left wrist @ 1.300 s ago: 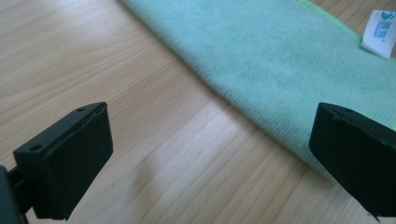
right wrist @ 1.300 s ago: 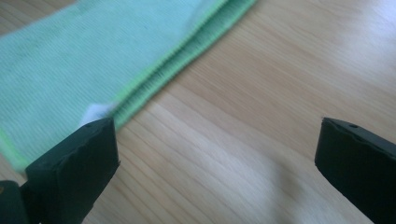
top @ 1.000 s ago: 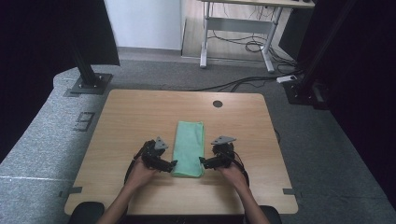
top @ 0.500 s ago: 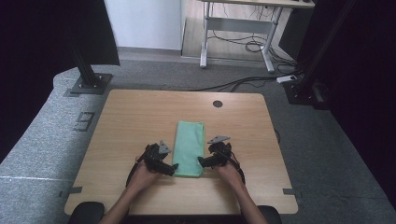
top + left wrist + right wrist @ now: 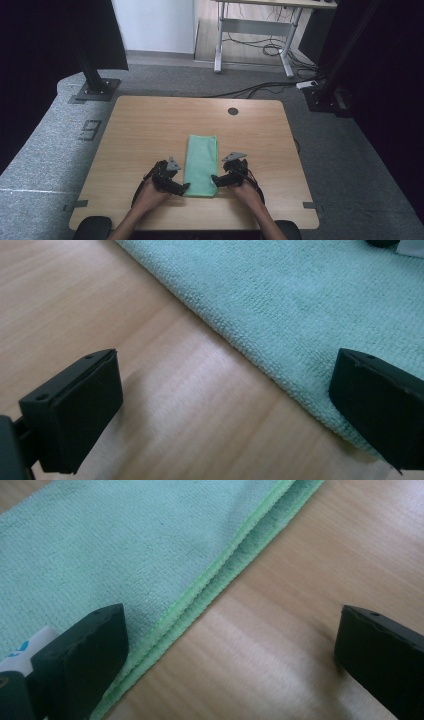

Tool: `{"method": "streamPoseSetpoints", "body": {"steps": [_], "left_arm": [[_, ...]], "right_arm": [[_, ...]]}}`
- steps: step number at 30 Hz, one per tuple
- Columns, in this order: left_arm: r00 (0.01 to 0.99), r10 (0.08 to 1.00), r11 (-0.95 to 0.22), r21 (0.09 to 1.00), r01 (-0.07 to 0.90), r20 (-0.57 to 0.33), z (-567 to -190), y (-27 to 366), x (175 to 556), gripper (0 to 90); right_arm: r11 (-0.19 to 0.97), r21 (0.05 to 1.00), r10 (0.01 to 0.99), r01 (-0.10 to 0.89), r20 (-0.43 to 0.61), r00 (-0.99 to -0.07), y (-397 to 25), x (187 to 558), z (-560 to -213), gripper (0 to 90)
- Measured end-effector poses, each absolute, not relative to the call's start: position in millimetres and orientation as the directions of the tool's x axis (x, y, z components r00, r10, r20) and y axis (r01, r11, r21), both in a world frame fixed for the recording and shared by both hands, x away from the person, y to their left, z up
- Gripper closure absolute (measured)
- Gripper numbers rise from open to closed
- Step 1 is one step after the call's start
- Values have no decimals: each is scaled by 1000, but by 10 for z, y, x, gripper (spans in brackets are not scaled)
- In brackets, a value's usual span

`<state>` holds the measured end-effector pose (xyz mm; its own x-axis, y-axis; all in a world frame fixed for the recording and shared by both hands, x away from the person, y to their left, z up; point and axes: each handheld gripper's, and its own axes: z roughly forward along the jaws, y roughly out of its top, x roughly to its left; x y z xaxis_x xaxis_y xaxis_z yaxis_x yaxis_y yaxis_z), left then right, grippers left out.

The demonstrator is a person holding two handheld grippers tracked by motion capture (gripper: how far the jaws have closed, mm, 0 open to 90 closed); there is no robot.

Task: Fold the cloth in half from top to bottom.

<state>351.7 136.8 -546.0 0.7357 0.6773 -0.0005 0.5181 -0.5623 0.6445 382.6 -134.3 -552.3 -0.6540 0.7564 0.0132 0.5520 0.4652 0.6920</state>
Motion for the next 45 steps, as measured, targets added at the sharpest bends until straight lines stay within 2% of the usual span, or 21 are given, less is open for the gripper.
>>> {"method": "streamPoseSetpoints", "body": {"steps": [6,10,17,23,36,45], "left_arm": [[744,668,-559,645,521,-22,-5469,1378,3368,9],[758,652,-584,635,506,-4,-5438,1374,3321,0],[711,703,-526,677,516,4,-5289,1417,3620,0],[694,720,-522,664,535,7,-5380,1368,3837,0],[682,731,-503,664,554,-16,-5494,1369,3850,0],[681,732,-502,663,556,-16,-5495,1368,3850,0]], "right_arm": [[478,693,739,540,14,-673,-1355,3669,-5525,9],[481,697,733,531,13,-680,-1363,3578,-5529,11],[485,703,724,520,11,-690,-1383,3500,-5535,14],[485,704,722,519,13,-692,-1386,3495,-5536,17],[498,686,710,530,28,-703,-1388,3532,-5509,25],[454,691,733,563,69,-676,-1424,3755,-5416,49]]}}
